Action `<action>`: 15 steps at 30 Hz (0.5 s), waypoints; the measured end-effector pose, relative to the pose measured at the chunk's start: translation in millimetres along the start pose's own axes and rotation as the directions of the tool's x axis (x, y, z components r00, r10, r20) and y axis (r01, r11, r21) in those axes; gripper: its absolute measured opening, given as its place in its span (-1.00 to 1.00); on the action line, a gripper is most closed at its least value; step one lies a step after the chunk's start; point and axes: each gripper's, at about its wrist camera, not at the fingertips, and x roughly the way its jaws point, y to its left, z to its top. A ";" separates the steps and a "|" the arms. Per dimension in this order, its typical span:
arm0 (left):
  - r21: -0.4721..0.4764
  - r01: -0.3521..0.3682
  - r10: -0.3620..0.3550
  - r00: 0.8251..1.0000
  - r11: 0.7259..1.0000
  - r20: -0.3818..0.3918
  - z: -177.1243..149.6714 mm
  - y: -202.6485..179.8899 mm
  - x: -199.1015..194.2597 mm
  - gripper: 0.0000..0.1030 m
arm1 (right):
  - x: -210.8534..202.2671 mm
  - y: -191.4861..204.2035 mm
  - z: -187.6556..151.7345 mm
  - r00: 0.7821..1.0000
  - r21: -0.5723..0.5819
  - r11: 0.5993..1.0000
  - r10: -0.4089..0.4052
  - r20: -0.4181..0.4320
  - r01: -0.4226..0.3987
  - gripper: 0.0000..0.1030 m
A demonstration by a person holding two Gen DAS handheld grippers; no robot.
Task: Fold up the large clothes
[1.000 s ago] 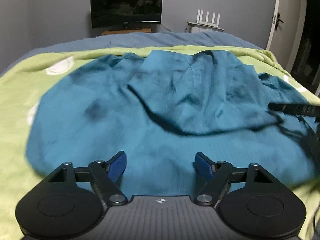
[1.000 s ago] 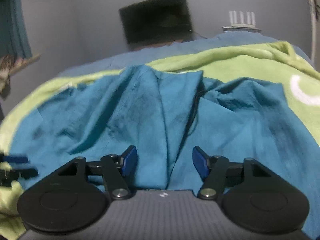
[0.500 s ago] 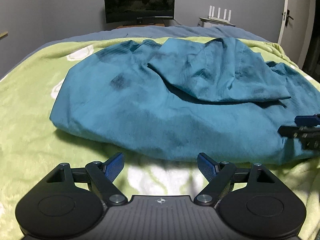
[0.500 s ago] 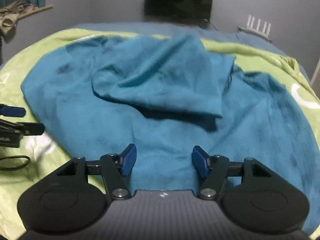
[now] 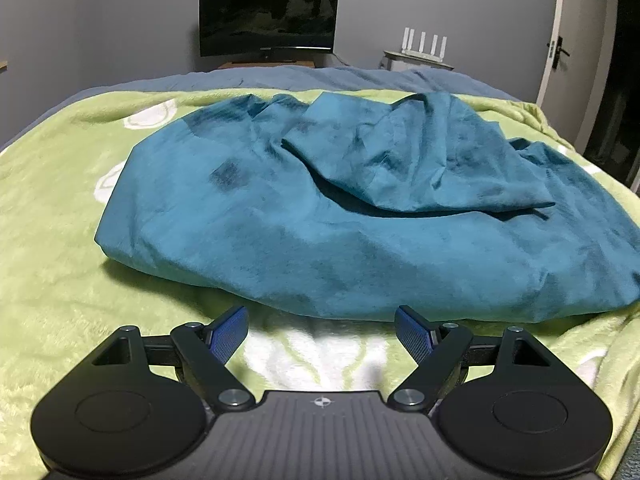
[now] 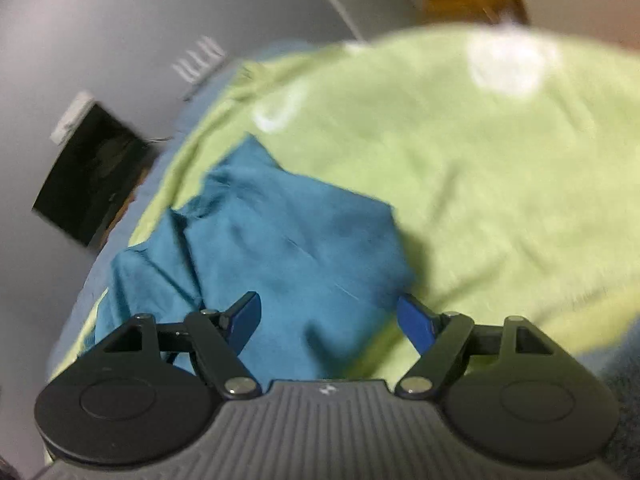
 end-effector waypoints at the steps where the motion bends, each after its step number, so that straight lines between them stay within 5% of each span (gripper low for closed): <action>1: -0.001 0.004 -0.004 1.000 1.000 0.001 -0.4 0.4 -0.7 0.59 | 4.4 -2.7 1.2 0.999 0.019 1.000 0.020 -0.024 -0.020 0.46; 6: -0.011 0.013 -0.013 1.000 1.000 0.001 -1.8 2.7 -1.6 0.59 | 28.3 -13.9 0.0 0.995 0.124 0.992 0.018 -0.101 -0.006 0.46; 8: -0.014 0.014 -0.014 1.000 1.000 0.000 -1.4 3.2 -1.5 0.59 | 31.5 -17.7 0.6 0.997 0.161 0.986 0.043 -0.069 -0.032 0.46; 15: -0.006 0.025 -0.025 1.000 1.000 -0.004 -1.7 0.9 0.7 0.59 | 7.6 -21.6 -1.8 0.963 0.182 0.946 0.262 0.063 -0.269 0.40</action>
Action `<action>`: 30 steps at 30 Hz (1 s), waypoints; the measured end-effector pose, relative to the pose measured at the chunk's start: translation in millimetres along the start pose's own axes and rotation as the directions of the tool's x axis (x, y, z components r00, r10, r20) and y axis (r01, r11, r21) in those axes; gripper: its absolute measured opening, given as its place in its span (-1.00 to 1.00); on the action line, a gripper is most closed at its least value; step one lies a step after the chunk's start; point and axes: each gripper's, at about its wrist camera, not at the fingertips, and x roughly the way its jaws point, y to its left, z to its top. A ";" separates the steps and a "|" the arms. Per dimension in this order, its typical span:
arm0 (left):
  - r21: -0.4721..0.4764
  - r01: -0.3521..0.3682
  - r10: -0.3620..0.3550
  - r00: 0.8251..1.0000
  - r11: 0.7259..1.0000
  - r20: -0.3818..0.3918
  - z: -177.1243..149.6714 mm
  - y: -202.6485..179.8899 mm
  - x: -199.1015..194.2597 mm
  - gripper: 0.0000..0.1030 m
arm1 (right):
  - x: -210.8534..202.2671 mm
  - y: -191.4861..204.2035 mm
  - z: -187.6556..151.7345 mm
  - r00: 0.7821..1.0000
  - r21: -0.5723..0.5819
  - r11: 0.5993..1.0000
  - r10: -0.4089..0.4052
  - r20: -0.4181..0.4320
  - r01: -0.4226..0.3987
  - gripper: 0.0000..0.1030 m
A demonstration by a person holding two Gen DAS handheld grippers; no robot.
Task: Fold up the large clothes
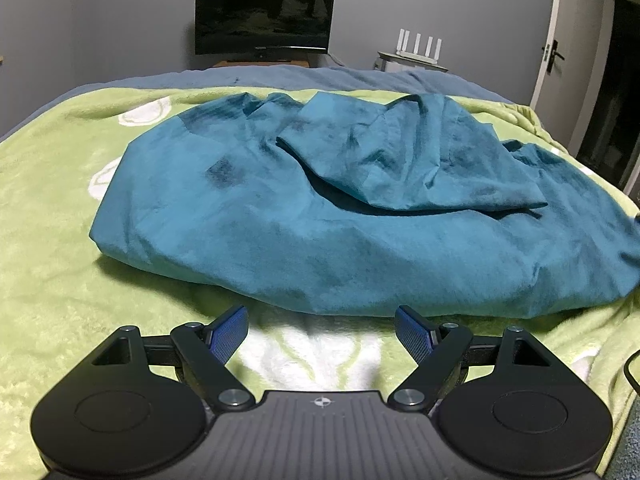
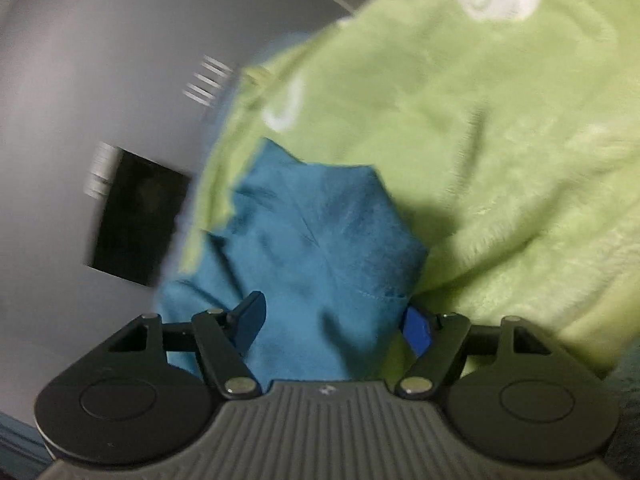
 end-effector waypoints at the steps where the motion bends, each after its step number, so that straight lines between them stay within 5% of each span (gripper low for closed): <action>1: 0.003 0.000 0.000 1.000 1.000 -0.002 -0.1 -0.6 1.0 0.59 | -3.6 0.3 -0.6 1.000 0.003 1.000 0.002 -0.003 -0.002 0.39; 12: 0.016 0.006 -0.006 1.000 1.000 -0.018 -0.5 -3.1 8.3 0.59 | 7.4 3.0 -7.0 0.986 -0.022 1.000 -0.004 -0.167 0.001 0.36; 16: 0.027 0.003 -0.002 1.000 1.000 -0.026 -1.5 -5.6 11.2 0.59 | 46.0 -3.4 -6.4 0.957 0.026 1.000 0.004 -0.291 0.004 0.36; 22: 0.044 0.006 -0.009 0.998 0.999 0.068 10.1 -16.2 -1.9 0.59 | 40.2 -10.5 0.9 0.996 0.098 0.994 0.046 -0.078 -0.038 0.24; 26: 0.073 -0.007 -0.001 0.993 0.997 0.120 36.2 -38.1 7.2 0.60 | 34.5 0.7 -5.1 0.998 -0.002 0.999 0.044 -0.049 -0.044 -0.52; 30: 0.108 0.001 -0.010 0.997 0.994 0.082 51.0 -65.0 37.8 0.60 | 23.9 13.1 -10.4 0.997 -0.090 0.993 0.071 -0.021 -0.072 -0.65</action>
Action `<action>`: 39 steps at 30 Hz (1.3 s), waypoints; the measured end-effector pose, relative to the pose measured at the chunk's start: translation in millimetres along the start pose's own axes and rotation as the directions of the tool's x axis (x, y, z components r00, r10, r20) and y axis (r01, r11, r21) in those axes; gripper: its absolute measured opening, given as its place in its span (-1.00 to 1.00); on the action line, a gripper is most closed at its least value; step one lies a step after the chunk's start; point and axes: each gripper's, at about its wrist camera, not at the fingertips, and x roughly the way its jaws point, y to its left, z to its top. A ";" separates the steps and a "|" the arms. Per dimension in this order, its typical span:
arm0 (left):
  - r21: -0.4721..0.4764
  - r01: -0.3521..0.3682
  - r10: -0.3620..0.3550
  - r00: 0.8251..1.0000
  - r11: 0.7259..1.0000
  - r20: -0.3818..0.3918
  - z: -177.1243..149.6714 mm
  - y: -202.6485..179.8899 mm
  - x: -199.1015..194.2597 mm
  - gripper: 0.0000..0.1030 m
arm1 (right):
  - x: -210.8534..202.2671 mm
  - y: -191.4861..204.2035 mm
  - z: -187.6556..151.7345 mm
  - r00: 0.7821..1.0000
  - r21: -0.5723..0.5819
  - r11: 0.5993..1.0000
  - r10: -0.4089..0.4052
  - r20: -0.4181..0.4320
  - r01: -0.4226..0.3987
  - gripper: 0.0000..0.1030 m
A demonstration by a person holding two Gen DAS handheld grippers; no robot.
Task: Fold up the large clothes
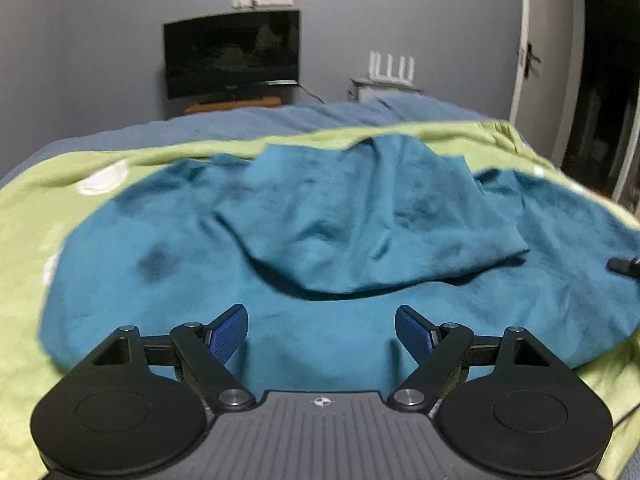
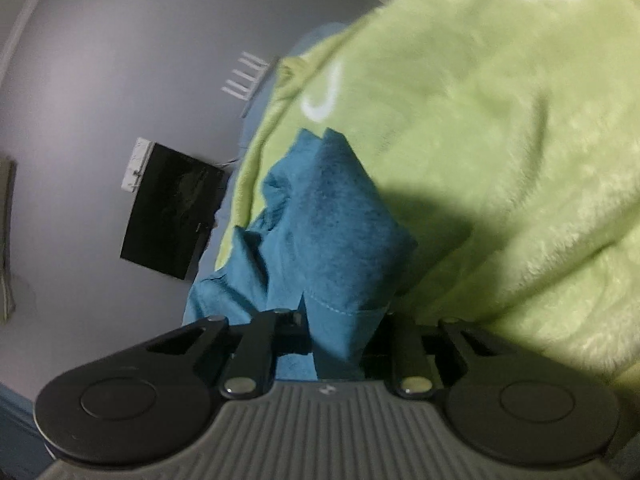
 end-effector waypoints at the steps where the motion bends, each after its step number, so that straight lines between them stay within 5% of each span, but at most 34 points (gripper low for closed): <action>1: 0.035 0.002 -0.001 1.000 0.999 -0.024 -0.8 -8.9 10.5 0.61 | -1.0 3.3 -0.2 1.000 -0.028 1.000 0.009 0.009 -0.009 -0.65; 4: 0.146 -0.045 0.060 0.993 0.988 -0.099 -15.9 -28.4 38.9 0.60 | 1.5 8.3 -1.2 1.000 -0.067 0.998 0.018 -0.001 -0.018 -0.61; 9: 0.091 -0.034 0.046 0.990 0.995 -0.135 -36.6 -21.5 52.2 0.59 | 26.0 -1.6 3.6 1.000 -0.045 0.999 -0.019 -0.022 0.018 -0.44; 13: 0.098 -0.042 0.054 0.990 0.994 -0.128 -40.1 -23.3 52.9 0.57 | 21.5 29.7 -4.5 0.999 -0.269 0.963 0.030 0.025 -0.023 -0.70; 17: 0.083 -0.030 0.041 0.991 0.996 -0.125 -42.9 -18.8 52.5 0.48 | 5.7 85.4 -29.3 0.990 -0.532 0.843 0.127 0.056 -0.078 -0.75; 21: -0.125 0.081 -0.089 0.994 0.989 -0.066 -29.6 18.5 22.0 0.24 | -2.3 142.7 -68.4 0.975 -0.768 0.630 0.219 0.037 -0.112 -0.75; 23: -0.279 0.148 -0.147 0.989 0.949 0.024 -20.1 51.0 -5.1 0.63 | -2.8 164.0 -86.9 0.969 -0.824 0.550 0.248 0.005 -0.137 -0.75; 26: -0.419 0.266 -0.222 0.963 0.868 0.151 0.3 95.0 -42.5 0.78 | 4.0 184.8 -111.4 0.963 -0.874 0.456 0.266 -0.047 -0.169 -0.74; 28: -0.424 0.328 -0.259 0.942 0.844 0.212 21.9 115.0 -64.1 0.93 | 8.7 194.2 -128.1 0.958 -0.895 0.404 0.275 -0.078 -0.189 -0.74; 34: -0.274 0.451 -0.386 0.885 0.849 0.261 79.1 119.4 -104.9 0.99 | 30.6 214.4 -177.5 0.950 -0.931 0.277 0.267 -0.163 -0.237 -0.75; 36: -0.258 0.471 -0.418 0.878 0.844 0.233 87.3 114.8 -107.9 0.99 | 38.7 219.6 -192.3 0.950 -0.942 0.231 0.255 -0.182 -0.243 -0.75; 39: -0.229 0.445 -0.432 0.896 0.866 0.107 95.0 104.7 -98.3 0.99 | 48.2 224.6 -210.3 0.946 -0.951 0.171 0.248 -0.211 -0.257 -0.75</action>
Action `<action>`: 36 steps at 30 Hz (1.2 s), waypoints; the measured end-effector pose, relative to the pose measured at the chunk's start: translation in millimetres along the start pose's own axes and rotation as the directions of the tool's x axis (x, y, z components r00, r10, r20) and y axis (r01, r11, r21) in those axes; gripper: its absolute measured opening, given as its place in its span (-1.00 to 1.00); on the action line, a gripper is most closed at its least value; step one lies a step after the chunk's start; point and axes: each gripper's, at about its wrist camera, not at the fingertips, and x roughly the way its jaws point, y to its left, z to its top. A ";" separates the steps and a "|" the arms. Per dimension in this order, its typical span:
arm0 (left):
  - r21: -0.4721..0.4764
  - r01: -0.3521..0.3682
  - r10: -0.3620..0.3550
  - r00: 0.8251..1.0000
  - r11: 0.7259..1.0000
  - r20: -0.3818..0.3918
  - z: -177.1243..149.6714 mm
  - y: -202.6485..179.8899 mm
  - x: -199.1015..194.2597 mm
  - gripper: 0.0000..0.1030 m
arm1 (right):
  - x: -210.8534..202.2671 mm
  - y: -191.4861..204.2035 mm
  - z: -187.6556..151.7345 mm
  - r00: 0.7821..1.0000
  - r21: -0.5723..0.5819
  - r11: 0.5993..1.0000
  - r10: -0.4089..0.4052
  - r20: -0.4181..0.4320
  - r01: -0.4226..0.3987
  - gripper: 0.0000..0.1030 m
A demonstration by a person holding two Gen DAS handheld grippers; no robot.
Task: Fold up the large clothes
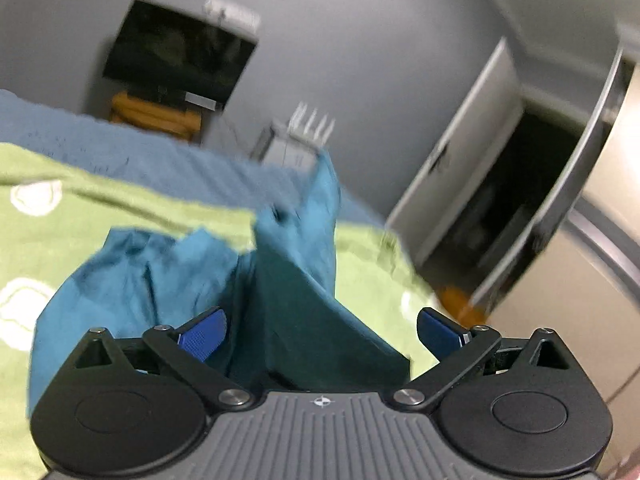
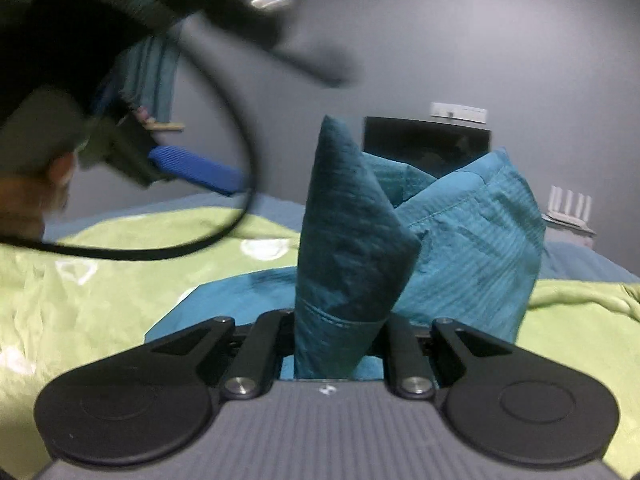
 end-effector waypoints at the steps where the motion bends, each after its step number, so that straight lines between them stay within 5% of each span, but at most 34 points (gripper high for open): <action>1: 0.024 -0.024 0.025 0.999 0.999 -0.042 -3.5 -1.7 3.5 0.99 | 5.3 3.8 0.0 1.000 -0.016 1.000 0.006 -0.005 -0.006 -0.75; 4: 0.040 -0.082 0.086 0.991 0.996 -0.100 -14.7 6.9 6.5 0.87 | 14.0 24.2 0.6 1.000 -0.065 0.997 0.027 -0.012 -0.028 -0.74; 6: -0.037 -0.077 0.073 0.993 0.996 -0.091 -19.2 26.5 3.5 0.54 | 25.5 30.1 -0.6 0.998 -0.088 0.994 0.059 -0.024 -0.061 -0.74; 7: -0.125 -0.051 0.039 0.995 0.991 -0.096 -21.3 41.1 3.4 0.02 | 27.8 33.7 -2.5 0.997 -0.099 0.992 0.073 -0.030 -0.076 -0.74; 9: -0.256 -0.040 0.016 0.995 0.966 -0.097 -27.0 65.9 3.3 -0.32 | 30.7 40.0 -8.5 0.996 -0.125 0.989 0.078 -0.043 -0.083 -0.74; 10: -0.279 -0.046 0.019 0.995 0.959 -0.097 -30.3 75.8 4.8 -0.64 | 30.1 40.9 -11.6 0.996 -0.135 0.988 0.074 -0.042 -0.079 -0.72; 13: -0.313 -0.086 0.062 0.994 0.946 -0.087 -38.8 96.2 1.6 -0.85 | 19.4 37.4 -23.3 0.994 -0.162 0.982 0.087 -0.061 -0.096 -0.43; 15: -0.320 -0.129 0.109 0.991 0.939 -0.079 -42.0 112.2 -0.1 -0.87 | 7.4 34.5 -26.5 0.991 -0.154 0.980 0.118 -0.068 -0.127 -0.02; 17: -0.327 -0.156 0.137 0.987 0.932 -0.081 -41.6 133.8 5.3 -0.87 | -8.0 18.5 -30.9 0.987 -0.107 0.982 0.149 -0.061 -0.155 0.16; 21: -0.338 -0.202 0.180 0.979 0.919 -0.095 -50.6 160.2 9.6 -0.88 | -50.4 -29.2 -34.2 0.972 0.087 0.969 0.232 0.026 -0.233 0.16; 24: -0.375 -0.249 0.225 0.968 0.893 -0.107 -60.7 184.3 12.0 -0.88 | -40.0 -83.4 -33.0 0.996 0.284 0.957 0.073 -0.054 -0.055 0.16; 27: -0.387 -0.297 0.282 0.955 0.873 -0.096 -64.4 203.5 3.7 -0.87 | -12.4 -132.4 -48.5 0.985 0.437 0.895 -0.021 -0.169 0.094 0.07; 30: -0.437 -0.308 0.302 0.950 0.845 -0.085 -71.1 221.4 -6.7 -0.87 | 24.8 -146.6 -60.1 0.975 0.463 0.881 0.010 -0.223 0.097 -0.01; 36: -0.449 -0.345 0.342 0.935 0.824 -0.091 -81.9 239.2 -16.1 -0.86 | 88.5 -132.7 -43.5 0.977 0.343 0.937 0.004 -0.214 0.071 0.00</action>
